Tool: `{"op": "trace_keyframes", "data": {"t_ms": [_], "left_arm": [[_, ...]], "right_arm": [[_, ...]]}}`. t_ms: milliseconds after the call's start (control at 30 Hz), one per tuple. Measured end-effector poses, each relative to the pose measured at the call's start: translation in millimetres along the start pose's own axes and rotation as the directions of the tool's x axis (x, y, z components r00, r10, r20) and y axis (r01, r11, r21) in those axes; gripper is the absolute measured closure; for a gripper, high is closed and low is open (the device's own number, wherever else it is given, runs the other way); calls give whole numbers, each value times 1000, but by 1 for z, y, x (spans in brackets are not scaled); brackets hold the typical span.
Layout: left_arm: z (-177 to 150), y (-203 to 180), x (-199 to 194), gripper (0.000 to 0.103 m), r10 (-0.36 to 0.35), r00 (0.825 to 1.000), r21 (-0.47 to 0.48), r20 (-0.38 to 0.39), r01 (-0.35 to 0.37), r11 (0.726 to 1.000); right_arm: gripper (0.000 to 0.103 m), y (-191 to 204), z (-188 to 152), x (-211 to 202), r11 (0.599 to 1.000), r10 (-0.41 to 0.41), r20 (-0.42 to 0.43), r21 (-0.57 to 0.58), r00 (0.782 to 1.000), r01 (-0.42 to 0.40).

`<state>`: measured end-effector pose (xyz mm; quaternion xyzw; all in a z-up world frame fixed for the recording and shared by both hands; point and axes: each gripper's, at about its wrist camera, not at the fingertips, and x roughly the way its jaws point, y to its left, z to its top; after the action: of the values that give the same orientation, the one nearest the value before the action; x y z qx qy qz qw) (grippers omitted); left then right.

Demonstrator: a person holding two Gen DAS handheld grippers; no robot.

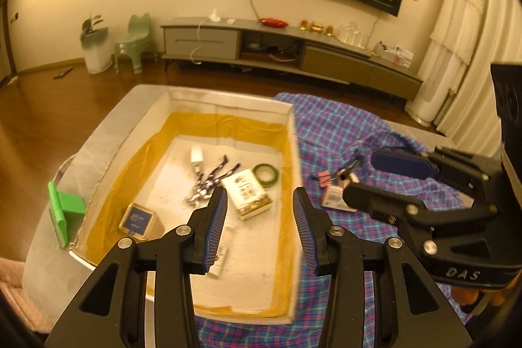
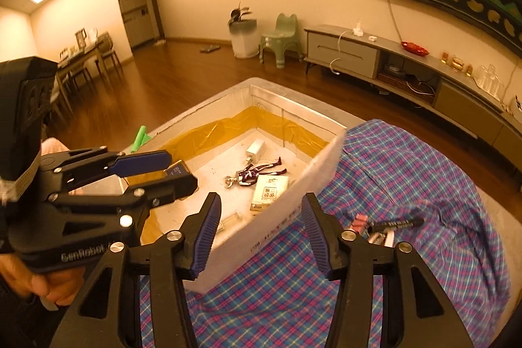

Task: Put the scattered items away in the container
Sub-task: 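Move both open grippers back to the marker and staple box on the shirt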

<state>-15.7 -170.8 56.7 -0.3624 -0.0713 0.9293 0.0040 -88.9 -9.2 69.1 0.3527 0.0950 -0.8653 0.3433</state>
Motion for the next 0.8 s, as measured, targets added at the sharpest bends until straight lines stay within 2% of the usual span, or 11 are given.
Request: {"op": "trace_keyframes", "data": {"t_ms": [200, 333, 467, 633, 800], "left_arm": [[-2, -34, 3, 57, -57, 998, 56, -2, 57, 997], [-5, -56, 16, 55, -98, 994, 75, -44, 102, 992], [-8, -75, 32, 53, -156, 984, 60, -89, 161, 985], [-10, -90, 74, 50, -218, 958, -69, -186, 209, 976], [-8, -89, 124, 49, -291, 922, -259, -256, 224, 940]], "right_arm": [[48, -39, -32, -21, 993, -53, 27, 106, 998, 50], [48, -74, -57, -20, 978, -93, -11, 186, 996, 94], [48, -100, -81, -9, 969, -112, -60, 214, 992, 123], [48, -124, -95, 15, 964, -148, -109, 207, 983, 168], [52, -155, -95, 38, 948, -144, -129, 268, 981, 174]]}}
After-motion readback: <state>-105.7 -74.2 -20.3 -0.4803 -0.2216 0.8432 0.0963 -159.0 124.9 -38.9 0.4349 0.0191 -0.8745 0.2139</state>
